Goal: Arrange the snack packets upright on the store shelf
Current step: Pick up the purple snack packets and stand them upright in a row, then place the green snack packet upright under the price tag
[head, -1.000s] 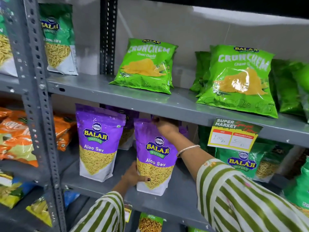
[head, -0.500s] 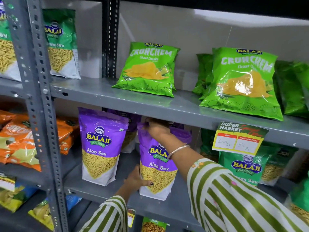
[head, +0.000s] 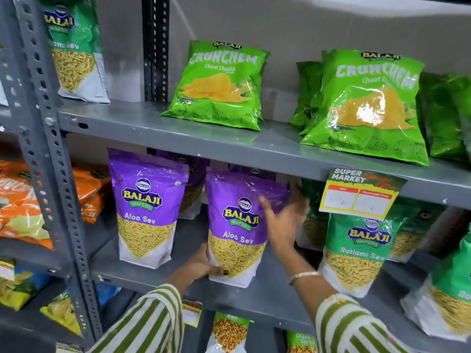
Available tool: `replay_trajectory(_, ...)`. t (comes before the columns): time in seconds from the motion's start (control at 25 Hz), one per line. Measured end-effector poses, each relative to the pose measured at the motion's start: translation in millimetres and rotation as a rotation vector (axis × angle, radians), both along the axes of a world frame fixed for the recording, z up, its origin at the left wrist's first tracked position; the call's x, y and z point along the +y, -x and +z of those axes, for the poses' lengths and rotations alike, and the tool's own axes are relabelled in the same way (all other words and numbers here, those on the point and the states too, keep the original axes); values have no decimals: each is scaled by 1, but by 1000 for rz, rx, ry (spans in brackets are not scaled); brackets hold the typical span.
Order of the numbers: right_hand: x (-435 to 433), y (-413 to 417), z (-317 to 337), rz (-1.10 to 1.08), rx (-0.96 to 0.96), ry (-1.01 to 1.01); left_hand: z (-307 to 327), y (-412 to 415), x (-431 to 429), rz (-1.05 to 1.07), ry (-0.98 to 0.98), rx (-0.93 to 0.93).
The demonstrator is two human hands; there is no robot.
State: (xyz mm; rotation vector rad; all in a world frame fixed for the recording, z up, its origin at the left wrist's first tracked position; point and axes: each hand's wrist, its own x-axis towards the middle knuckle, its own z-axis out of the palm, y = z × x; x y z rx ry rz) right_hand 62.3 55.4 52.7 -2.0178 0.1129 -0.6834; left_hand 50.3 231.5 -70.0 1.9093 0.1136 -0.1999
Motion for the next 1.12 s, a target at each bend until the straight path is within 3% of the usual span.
replay_trajectory(0.04,-11,0,-27,73,64,-110,0,4,-3,14,-21,12)
replay_trajectory(0.12,-24,-3,-77,308,380,-299,0,6,-9,89,-79,16)
replay_trajectory(0.2,-25,0,-105,504,621,-285,-2,6,-9,115,-86,-2)
replay_trajectory(0.44,-8,4,-135,524,516,-200,-11,5,3,144,-69,-21)
replay_trajectory(0.6,-13,8,-134,491,569,-140,-15,6,3,107,-64,-6)
replay_trajectory(0.68,-25,18,-128,394,560,-66,-13,17,-7,222,-273,-133)
replay_trajectory(0.76,-48,32,-120,111,467,72,-16,36,-23,367,-583,-445)
replay_trajectory(0.84,-77,51,-109,-236,337,115,-24,54,-46,266,-760,-738)
replay_trajectory(0.92,-114,60,-100,-477,230,38,-28,55,-81,78,-850,-872)
replay_trajectory(1.0,-160,57,-95,-532,239,-33,-21,48,-127,-48,-778,-825)
replay_trajectory(1.12,-238,26,-118,-282,346,-184,-2,30,-204,-1,-319,-526)
